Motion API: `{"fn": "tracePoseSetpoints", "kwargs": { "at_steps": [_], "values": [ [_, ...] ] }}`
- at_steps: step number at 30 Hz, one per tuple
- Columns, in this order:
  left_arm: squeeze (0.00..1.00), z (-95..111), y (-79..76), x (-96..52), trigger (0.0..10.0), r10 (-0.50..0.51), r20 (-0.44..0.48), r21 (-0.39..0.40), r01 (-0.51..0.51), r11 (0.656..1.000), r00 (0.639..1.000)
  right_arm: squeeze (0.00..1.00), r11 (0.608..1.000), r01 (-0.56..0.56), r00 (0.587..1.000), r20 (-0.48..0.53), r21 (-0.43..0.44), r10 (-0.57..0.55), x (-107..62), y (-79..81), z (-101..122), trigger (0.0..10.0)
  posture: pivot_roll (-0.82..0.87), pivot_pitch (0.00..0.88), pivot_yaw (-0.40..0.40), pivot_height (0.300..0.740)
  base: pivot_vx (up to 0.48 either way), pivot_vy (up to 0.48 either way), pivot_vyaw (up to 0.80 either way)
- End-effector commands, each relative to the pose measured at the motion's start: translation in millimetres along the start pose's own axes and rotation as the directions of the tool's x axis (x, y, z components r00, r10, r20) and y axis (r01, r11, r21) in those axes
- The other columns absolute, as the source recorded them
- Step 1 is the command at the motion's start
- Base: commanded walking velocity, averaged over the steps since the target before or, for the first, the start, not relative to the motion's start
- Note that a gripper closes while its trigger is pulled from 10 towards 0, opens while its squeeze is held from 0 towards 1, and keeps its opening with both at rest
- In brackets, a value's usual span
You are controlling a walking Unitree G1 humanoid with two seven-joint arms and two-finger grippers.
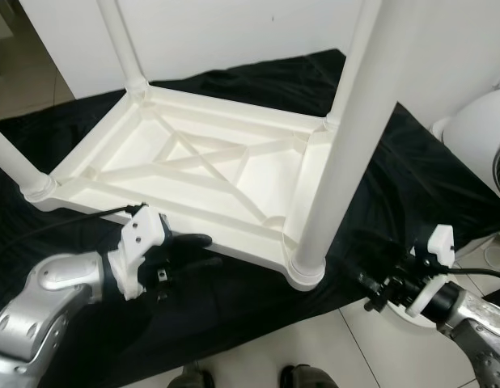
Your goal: Building children table
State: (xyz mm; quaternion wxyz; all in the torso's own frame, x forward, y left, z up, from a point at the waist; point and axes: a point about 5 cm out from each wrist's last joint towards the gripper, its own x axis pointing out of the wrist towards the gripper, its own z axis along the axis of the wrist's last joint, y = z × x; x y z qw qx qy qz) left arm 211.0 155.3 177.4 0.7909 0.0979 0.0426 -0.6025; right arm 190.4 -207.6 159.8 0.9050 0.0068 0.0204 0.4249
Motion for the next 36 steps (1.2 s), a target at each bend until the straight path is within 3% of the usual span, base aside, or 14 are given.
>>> {"fn": "tracePoseSetpoints", "kwargs": {
  "at_steps": [1,7,9,13,20,21,25,27,30,34,36],
  "values": [
    [0.00,3.0,-2.6,-3.3,10.0,-0.001,-0.001,-0.006,0.001,1.000,1.000,0.00,1.000,-0.030,1.000,0.004,0.003,0.030,-2.4,4.4,2.6,10.0,-0.09,0.049,0.067,0.740,0.000,0.000,0.00],
    [0.00,6.7,-3.5,1.2,10.0,0.033,0.004,-0.016,-0.033,0.999,0.999,0.00,0.994,-0.105,0.994,-0.009,0.013,0.105,-5.8,14.8,3.2,10.0,-0.09,0.040,0.080,0.740,0.000,0.000,0.00],
    [0.00,2.5,0.2,12.8,10.0,0.098,-0.019,-0.004,-0.098,0.995,0.995,0.00,0.990,-0.141,0.990,-0.013,0.003,0.141,-0.3,17.6,2.8,10.0,-0.09,0.037,0.089,0.740,0.000,0.000,0.00],
    [0.00,0.9,4.2,22.2,10.0,0.143,-0.019,-0.007,-0.143,0.990,0.990,0.00,0.989,-0.145,0.989,-0.012,-0.020,0.145,8.6,15.8,2.0,10.0,-0.09,0.038,0.095,0.740,0.000,0.000,0.00],
    [0.00,1.8,5.7,33.4,10.0,0.143,-0.020,-0.012,-0.143,0.990,0.990,0.00,0.992,-0.096,0.995,0.016,-0.085,0.098,37.4,2.4,0.6,10.0,-0.10,0.038,0.106,0.740,0.000,0.000,0.00],
    [0.00,3.4,4.9,36.8,10.0,0.129,-0.014,-0.002,-0.129,0.992,0.991,0.00,0.991,-0.077,0.996,0.026,-0.113,0.081,49.2,-2.1,-0.7,10.0,-0.10,0.039,0.106,0.740,0.000,0.000,0.00],
    [0.00,4.4,5.2,39.4,10.0,0.124,-0.012,-0.001,-0.124,0.992,0.992,0.00,0.990,-0.068,0.997,0.030,-0.122,0.072,57.3,-5.3,-2.3,10.0,-0.09,0.041,0.106,0.740,0.000,0.000,0.00],
    [0.00,5.0,7.1,43.4,10.0,0.125,-0.004,-0.007,-0.125,0.992,0.992,0.00,0.990,-0.062,0.997,0.038,-0.130,0.067,71.8,-13.0,-4.2,10.0,-0.10,0.044,0.109,0.740,0.000,0.000,0.00],
    [0.00,5.2,7.3,44.4,10.0,0.122,-0.001,-0.010,-0.122,0.992,0.993,0.00,0.989,-0.065,0.997,0.040,-0.134,0.071,75.4,-15.0,-4.3,10.0,-0.10,0.044,0.109,0.740,0.000,0.000,0.00],
    [0.00,6.0,8.7,50.1,10.0,0.125,0.005,0.001,-0.125,0.992,0.992,0.00,0.988,-0.021,0.998,0.054,-0.153,0.029,86.2,-36.4,-1.8,10.0,-0.10,0.045,0.108,0.740,0.000,0.000,0.00],
    [0.00,7.5,10.5,55.0,10.0,0.134,0.017,-0.003,-0.134,0.991,0.991,0.00,0.984,0.028,0.998,0.056,-0.175,-0.019,86.9,-55.1,2.4,10.0,-0.09,0.046,0.104,0.740,0.000,0.000,0.00]
  ]
}}
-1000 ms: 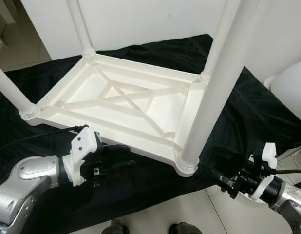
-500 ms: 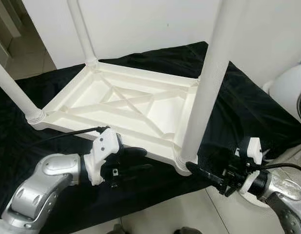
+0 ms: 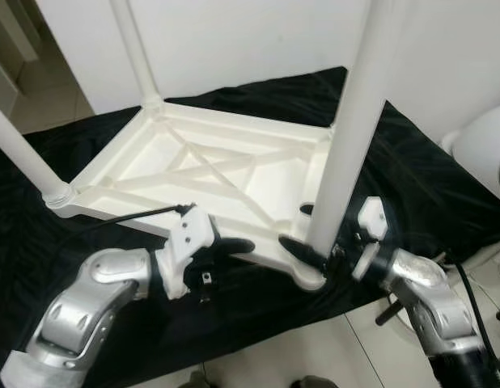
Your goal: Building children table
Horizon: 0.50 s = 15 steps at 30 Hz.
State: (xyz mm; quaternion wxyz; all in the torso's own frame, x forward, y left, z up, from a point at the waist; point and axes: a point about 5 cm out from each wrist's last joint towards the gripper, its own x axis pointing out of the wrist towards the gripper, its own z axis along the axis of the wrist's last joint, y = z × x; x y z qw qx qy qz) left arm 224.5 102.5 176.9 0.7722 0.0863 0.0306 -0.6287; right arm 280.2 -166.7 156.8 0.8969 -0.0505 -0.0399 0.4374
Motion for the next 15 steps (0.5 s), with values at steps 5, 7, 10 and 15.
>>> {"fn": "tracePoseSetpoints", "kwargs": {
  "at_steps": [5,7,10,15],
  "values": [
    [0.00,-1.7,14.2,7.3,10.0,0.222,-0.010,0.000,-0.222,0.975,0.975,0.00,0.994,0.095,0.995,-0.016,-0.054,-0.096,-3.7,-27.2,1.5,10.0,-0.10,0.044,0.100,0.740,0.000,0.000,0.00],
    [0.00,-1.2,15.2,10.7,10.0,0.240,-0.004,-0.006,-0.240,0.971,0.971,0.00,0.992,0.106,0.994,-0.014,-0.065,-0.107,-3.6,-29.0,2.3,10.0,-0.10,0.044,0.098,0.740,0.000,0.000,0.00],
    [0.00,-0.2,17.2,17.3,10.0,0.279,0.001,-0.014,-0.279,0.960,0.960,0.00,0.991,0.119,0.993,-0.010,-0.067,-0.120,-2.6,-29.6,2.4,10.0,-0.10,0.045,0.095,0.740,0.000,0.000,0.00],
    [0.00,2.2,18.1,30.2,10.0,0.354,0.015,-0.024,-0.353,0.935,0.935,0.00,0.991,0.116,0.992,-0.041,-0.068,-0.118,-5.0,-30.4,-4.4,10.0,-0.10,0.045,0.093,0.740,0.000,0.000,0.00]
  ]
}}
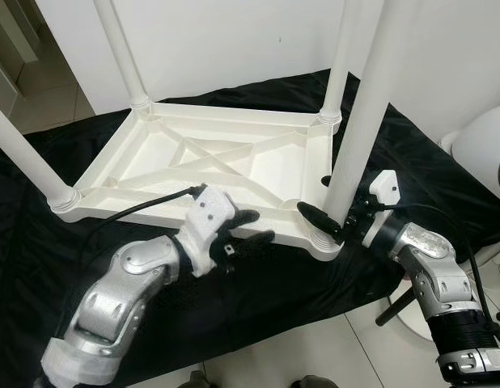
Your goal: Building children table
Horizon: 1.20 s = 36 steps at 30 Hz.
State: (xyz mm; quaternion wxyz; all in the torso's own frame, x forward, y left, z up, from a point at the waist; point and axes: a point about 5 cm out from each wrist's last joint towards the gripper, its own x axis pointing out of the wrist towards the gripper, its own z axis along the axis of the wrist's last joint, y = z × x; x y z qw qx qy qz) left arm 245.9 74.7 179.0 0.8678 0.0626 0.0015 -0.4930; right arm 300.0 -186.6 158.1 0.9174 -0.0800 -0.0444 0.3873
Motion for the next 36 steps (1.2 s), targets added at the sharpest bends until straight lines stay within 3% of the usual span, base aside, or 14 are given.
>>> {"fn": "tracePoseSetpoints", "kwargs": {
  "at_steps": [1,3,4,7,8,9,18,19,20,21,24,28,33,36],
  "values": [
    [0.00,-2.5,1.3,1.6,10.0,0.037,-0.031,0.013,-0.036,0.999,0.999,0.00,1.000,0.004,1.000,-0.028,-0.006,-0.004,-2.1,-2.3,-3.8,10.0,-0.10,0.045,0.093,0.740,0.000,0.000,0.00],
    [0.00,-2.6,-0.5,2.7,10.0,0.036,-0.034,0.017,-0.036,0.999,0.999,0.00,1.000,-0.007,0.999,-0.036,-0.018,0.006,-2.8,-2.1,-5.3,10.0,-0.10,0.047,0.092,0.740,0.000,0.000,0.00],
    [0.00,-2.8,-1.2,3.3,10.0,0.038,-0.037,0.019,-0.038,0.999,0.999,0.00,1.000,-0.017,0.999,-0.042,-0.023,0.016,-3.2,-1.8,-6.3,8.8,-0.10,0.047,0.092,0.740,0.000,0.000,0.00],
    [0.00,-2.8,-1.2,3.3,10.0,0.038,-0.037,0.019,-0.038,0.999,0.999,0.00,1.000,-0.017,0.999,-0.042,-0.023,0.016,-3.2,-1.8,-6.3,8.8,-0.10,0.047,0.092,0.740,0.000,0.000,0.00],
    [0.00,-2.3,-0.7,4.0,10.0,0.044,-0.037,0.026,-0.043,0.999,0.998,0.00,0.999,-0.032,0.998,-0.049,-0.031,0.031,-3.8,-0.8,-7.4,3.8,-0.11,0.046,0.093,0.740,0.000,0.000,0.00],
    [0.00,-1.7,-0.7,4.5,10.0,0.048,-0.033,0.024,-0.048,0.999,0.998,0.00,0.998,-0.047,0.997,-0.056,-0.038,0.045,-4.1,0.8,-8.4,0.0,-0.11,0.044,0.089,0.740,0.000,0.000,0.00],
    [0.00,-2.9,-7.5,7.2,10.0,0.070,-0.035,0.010,-0.070,0.997,0.997,0.00,0.996,-0.077,0.995,-0.066,-0.035,0.075,-4.6,6.4,-11.3,0.0,-0.11,0.042,0.080,0.740,0.000,0.000,0.00],
    [0.00,-3.7,-9.1,7.5,10.0,0.075,-0.034,0.010,-0.075,0.997,0.997,0.00,0.997,-0.066,0.995,-0.071,-0.037,0.063,-4.5,7.5,-12.0,6.9,-0.11,0.047,0.072,0.740,0.000,0.000,0.00],
    [0.00,-3.7,-9.1,7.5,10.0,0.075,-0.034,0.010,-0.075,0.997,0.997,0.00,0.997,-0.066,0.995,-0.071,-0.037,0.063,-4.5,7.5,-12.0,6.9,-0.11,0.047,0.072,0.740,0.000,0.000,0.00],
    [0.00,-4.7,-9.4,7.6,10.0,0.087,-0.035,0.011,-0.087,0.996,0.996,0.00,0.999,-0.024,0.997,-0.072,-0.043,0.021,-3.7,7.5,-11.3,10.0,-0.10,0.053,0.056,0.740,0.000,0.000,0.00],
    [0.00,-6.4,-8.4,7.2,10.0,0.111,-0.036,0.023,-0.110,0.994,0.993,0.00,0.993,0.105,0.990,-0.084,-0.051,-0.109,-1.1,4.2,-10.6,10.0,-0.10,0.051,0.049,0.740,0.000,0.000,0.00],
    [0.00,-6.8,-5.7,7.2,10.0,0.147,-0.033,0.016,-0.147,0.989,0.989,0.00,0.934,0.358,0.929,-0.101,-0.011,-0.357,5.7,10.4,-10.3,10.0,-0.10,0.055,0.039,0.740,0.000,0.000,0.00],
    [0.00,-6.2,-5.4,7.4,10.0,0.156,-0.030,0.011,-0.156,0.988,0.987,0.00,0.893,0.447,0.892,-0.091,0.049,-0.442,9.9,21.3,-7.5,10.0,-0.10,0.059,0.037,0.740,0.000,0.000,0.00],
    [0.00,-6.1,-5.2,8.2,10.0,0.164,-0.029,0.007,-0.164,0.986,0.986,0.00,0.807,0.584,0.811,-0.113,0.091,-0.574,15.0,34.8,-8.5,10.0,-0.10,0.060,0.038,0.740,0.000,0.000,0.00]
  ]
}}
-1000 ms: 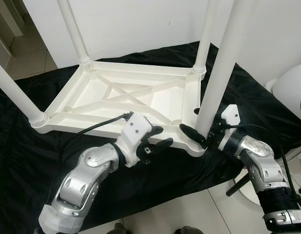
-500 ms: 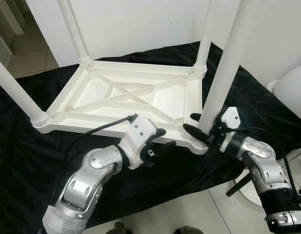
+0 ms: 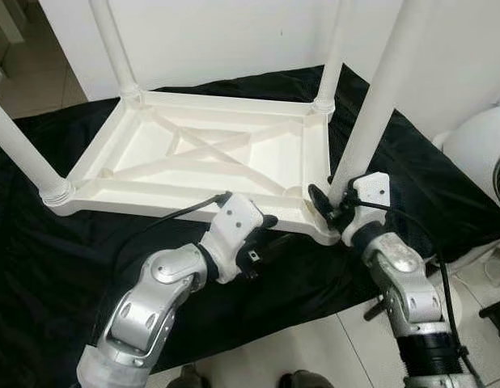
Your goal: Building children table
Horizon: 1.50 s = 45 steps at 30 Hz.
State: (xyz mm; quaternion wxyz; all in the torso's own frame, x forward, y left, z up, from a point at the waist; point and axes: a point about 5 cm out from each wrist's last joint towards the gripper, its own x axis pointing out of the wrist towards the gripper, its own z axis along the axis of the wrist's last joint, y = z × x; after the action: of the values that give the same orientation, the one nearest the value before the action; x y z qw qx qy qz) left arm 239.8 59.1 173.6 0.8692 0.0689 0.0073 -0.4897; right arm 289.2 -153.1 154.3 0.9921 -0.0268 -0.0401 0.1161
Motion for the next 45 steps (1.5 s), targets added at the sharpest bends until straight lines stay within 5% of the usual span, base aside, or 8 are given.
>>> {"fn": "tracePoseSetpoints", "kwargs": {
  "at_steps": [1,9,23,24,30,31,39,45],
  "values": [
    [0.00,-2.9,8.5,-2.3,10.0,0.158,-0.013,0.000,-0.158,0.987,0.987,0.00,0.998,0.057,0.996,-0.068,0.013,-0.056,-2.7,1.4,-10.3,10.0,-0.10,0.060,0.038,0.740,0.000,0.000,0.00],
    [0.00,-0.8,12.5,-2.3,10.0,0.173,-0.010,0.008,-0.173,0.985,0.985,0.00,0.951,0.305,0.949,-0.093,0.042,-0.300,-3.5,35.1,-10.2,10.0,-0.10,0.065,0.052,0.740,0.000,0.000,0.00],
    [0.00,0.0,15.1,-2.2,10.0,0.187,-0.008,0.014,-0.187,0.982,0.982,0.00,0.926,0.377,0.922,-0.098,0.001,-0.375,-8.2,22.7,-6.1,10.0,-0.09,0.078,0.046,0.740,0.000,0.000,0.00],
    [0.00,0.3,15.5,-2.4,10.0,0.195,-0.005,0.012,-0.195,0.981,0.981,1.00,0.924,0.381,0.921,-0.088,0.014,-0.379,-9.8,22.8,-4.8,10.0,-0.08,0.081,0.045,0.740,0.000,0.000,0.00],
    [0.00,1.6,15.2,-3.3,10.0,0.207,0.001,0.009,-0.207,0.978,0.978,1.00,0.927,0.374,0.927,-0.042,0.023,-0.373,-12.3,19.4,1.0,10.0,-0.08,0.085,0.044,0.740,0.000,0.000,0.00],
    [0.00,1.8,15.1,-3.4,10.0,0.208,0.001,0.008,-0.208,0.978,0.978,0.00,0.940,0.339,0.940,-0.032,0.033,-0.338,-12.1,17.5,2.7,10.0,-0.08,0.085,0.045,0.740,0.000,0.000,0.00],
    [0.00,3.8,15.4,-3.7,10.0,0.205,0.008,0.011,-0.205,0.979,0.979,0.00,1.000,-0.015,0.998,0.060,0.017,0.014,-14.4,9.1,16.8,10.0,-0.09,0.087,0.049,0.740,0.000,0.000,0.00],
    [0.00,4.0,11.8,-3.8,10.0,0.171,0.011,0.017,-0.172,0.985,0.985,0.00,0.961,-0.266,0.959,0.076,-0.071,0.272,-14.8,-9.4,27.1,10.0,-0.10,0.082,0.053,0.740,0.000,0.000,0.00]
  ]
}}
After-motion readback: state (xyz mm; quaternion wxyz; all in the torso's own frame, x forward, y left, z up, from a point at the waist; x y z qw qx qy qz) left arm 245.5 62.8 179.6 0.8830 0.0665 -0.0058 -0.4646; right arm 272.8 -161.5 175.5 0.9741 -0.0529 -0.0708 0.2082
